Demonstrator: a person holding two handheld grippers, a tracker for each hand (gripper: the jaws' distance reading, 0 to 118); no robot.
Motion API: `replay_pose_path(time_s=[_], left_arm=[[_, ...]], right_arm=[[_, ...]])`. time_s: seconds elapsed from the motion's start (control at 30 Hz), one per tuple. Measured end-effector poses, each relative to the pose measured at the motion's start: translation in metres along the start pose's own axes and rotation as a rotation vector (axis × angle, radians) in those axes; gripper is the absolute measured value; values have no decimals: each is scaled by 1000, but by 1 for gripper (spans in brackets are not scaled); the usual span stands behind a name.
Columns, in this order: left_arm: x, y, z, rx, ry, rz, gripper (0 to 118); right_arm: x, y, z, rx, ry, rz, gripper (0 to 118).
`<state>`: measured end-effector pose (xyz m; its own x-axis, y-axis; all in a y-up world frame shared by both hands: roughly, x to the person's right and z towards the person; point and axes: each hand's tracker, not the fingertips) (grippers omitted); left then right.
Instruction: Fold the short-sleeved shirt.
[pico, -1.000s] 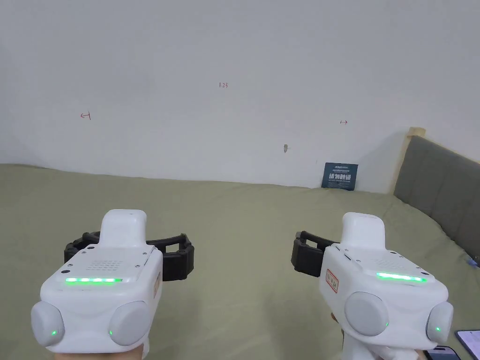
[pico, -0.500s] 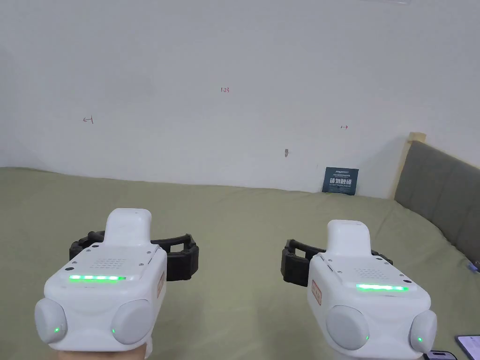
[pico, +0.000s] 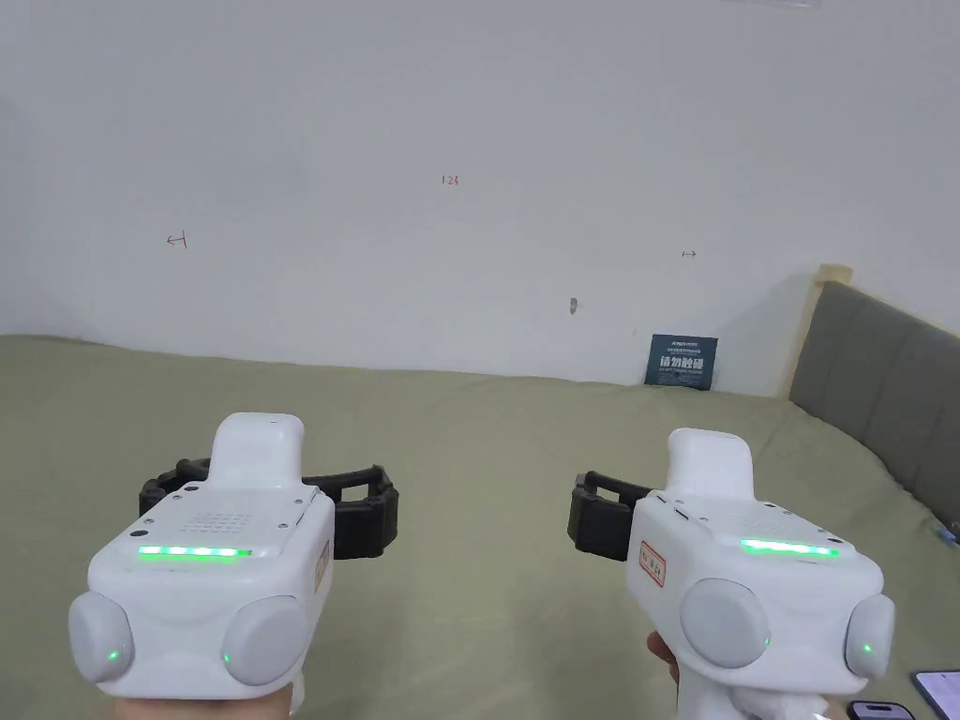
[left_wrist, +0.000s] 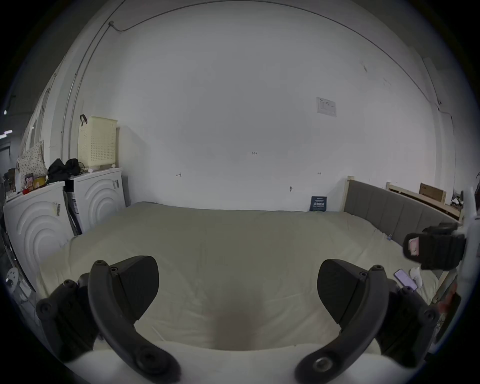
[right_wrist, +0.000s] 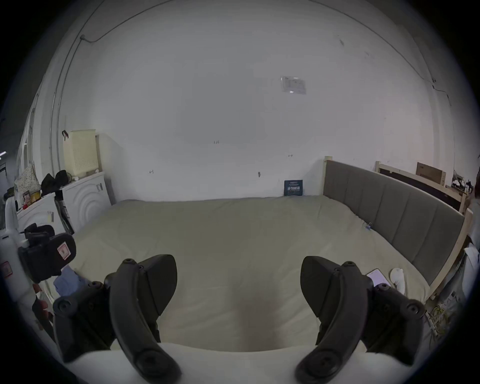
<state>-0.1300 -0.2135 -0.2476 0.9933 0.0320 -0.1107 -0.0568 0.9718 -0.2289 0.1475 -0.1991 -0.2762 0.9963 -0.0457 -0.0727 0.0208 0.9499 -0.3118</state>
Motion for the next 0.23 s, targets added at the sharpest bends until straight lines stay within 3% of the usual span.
replay_pose_path(time_s=[0.23], left_arm=[[3,0,0,6,-8,-11,118]], right_arm=[[-5,-4,3,-21,72,11,100]])
